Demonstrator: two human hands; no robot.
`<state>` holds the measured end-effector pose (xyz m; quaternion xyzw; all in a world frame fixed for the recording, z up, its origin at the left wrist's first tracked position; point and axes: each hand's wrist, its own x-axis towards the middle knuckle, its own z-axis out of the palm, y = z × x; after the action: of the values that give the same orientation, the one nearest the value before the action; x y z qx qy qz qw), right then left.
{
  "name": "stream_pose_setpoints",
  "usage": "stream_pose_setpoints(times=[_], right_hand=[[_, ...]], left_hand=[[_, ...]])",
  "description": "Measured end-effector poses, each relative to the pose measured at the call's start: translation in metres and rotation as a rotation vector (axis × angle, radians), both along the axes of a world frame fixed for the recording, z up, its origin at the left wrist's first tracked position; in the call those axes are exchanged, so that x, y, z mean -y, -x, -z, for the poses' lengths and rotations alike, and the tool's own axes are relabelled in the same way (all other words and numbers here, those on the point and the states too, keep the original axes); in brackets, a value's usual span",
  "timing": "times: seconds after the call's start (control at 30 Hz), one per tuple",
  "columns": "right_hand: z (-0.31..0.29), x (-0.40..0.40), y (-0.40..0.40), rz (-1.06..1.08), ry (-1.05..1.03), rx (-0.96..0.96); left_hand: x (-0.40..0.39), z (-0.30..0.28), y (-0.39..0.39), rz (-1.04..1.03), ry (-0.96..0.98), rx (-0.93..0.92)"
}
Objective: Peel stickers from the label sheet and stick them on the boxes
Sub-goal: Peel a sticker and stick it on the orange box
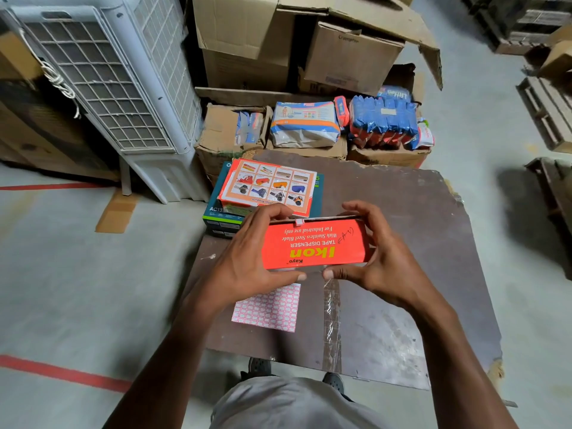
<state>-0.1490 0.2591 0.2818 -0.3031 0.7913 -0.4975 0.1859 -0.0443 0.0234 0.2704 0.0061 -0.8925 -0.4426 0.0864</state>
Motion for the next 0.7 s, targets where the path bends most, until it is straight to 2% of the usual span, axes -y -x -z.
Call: stream_pose_setpoints(times=[0.17, 0.37, 0.7], right_hand=[[0.001, 0.001, 0.000, -0.002, -0.008, -0.099], [0.002, 0.004, 0.004, -0.009, -0.105, -0.333], [-0.010, 0.003, 0.001, -0.054, -0.307, -0.342]], left_hand=[[-0.004, 0.003, 0.001, -0.023, -0.006, -0.024], [-0.003, 0.006, 0.002, -0.035, 0.046, -0.093], [0.005, 0.009, 0.003, 0.030, 0.132, -0.114]])
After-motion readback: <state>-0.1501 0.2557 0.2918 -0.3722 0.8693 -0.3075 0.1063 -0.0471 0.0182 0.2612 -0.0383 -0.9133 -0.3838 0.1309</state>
